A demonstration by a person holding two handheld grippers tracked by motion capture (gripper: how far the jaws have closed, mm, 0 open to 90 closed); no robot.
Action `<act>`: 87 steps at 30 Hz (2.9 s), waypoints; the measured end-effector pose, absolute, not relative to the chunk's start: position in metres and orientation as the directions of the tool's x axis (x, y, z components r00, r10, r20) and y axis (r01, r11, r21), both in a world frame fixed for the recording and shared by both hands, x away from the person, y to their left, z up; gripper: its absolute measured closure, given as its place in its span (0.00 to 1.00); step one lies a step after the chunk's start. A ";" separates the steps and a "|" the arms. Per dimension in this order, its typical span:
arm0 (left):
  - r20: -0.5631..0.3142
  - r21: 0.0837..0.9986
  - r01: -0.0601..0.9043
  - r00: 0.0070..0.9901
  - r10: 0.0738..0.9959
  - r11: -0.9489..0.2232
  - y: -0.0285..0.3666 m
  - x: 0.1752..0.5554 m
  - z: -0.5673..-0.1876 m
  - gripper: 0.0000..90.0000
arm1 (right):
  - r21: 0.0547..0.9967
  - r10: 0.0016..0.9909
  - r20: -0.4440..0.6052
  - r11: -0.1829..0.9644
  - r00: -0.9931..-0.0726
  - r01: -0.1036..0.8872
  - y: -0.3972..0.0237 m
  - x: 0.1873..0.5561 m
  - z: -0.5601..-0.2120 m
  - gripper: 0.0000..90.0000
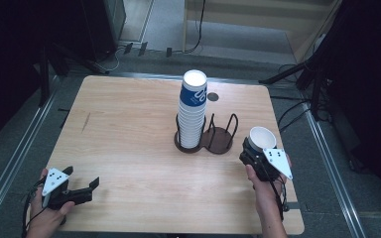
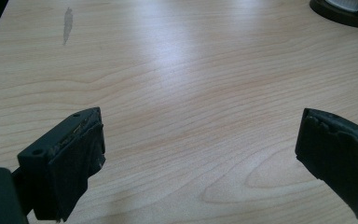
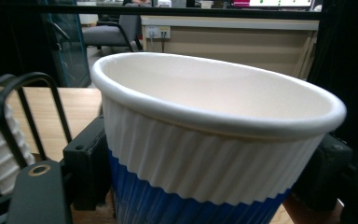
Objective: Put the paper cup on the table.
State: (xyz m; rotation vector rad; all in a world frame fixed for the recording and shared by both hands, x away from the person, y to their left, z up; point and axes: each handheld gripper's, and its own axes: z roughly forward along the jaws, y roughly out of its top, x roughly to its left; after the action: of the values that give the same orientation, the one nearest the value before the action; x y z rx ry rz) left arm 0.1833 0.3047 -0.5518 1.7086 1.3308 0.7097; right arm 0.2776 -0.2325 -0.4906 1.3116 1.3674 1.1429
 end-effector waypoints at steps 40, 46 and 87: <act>-0.069 0.867 0.491 0.279 0.958 -0.080 0.306 0.184 -0.552 0.02 | 0.966 0.998 -0.059 0.056 0.005 0.254 -0.242 0.323 -0.529 0.23; -0.070 0.867 0.492 0.279 0.958 -0.080 0.306 0.184 -0.552 0.02 | 0.956 0.998 -0.061 0.059 -0.004 0.288 -0.241 0.325 -0.534 0.23; -0.065 0.866 0.492 0.284 0.957 -0.087 0.305 0.184 -0.552 0.02 | 0.941 0.999 0.010 0.002 -0.035 0.338 -0.248 0.319 -0.541 0.06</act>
State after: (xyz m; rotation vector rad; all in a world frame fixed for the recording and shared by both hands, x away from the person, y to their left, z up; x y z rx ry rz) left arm 0.1839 0.3055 -0.5519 1.7129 1.3297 0.6965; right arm 0.3189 -0.2478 -0.5409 1.4450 1.4859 1.0554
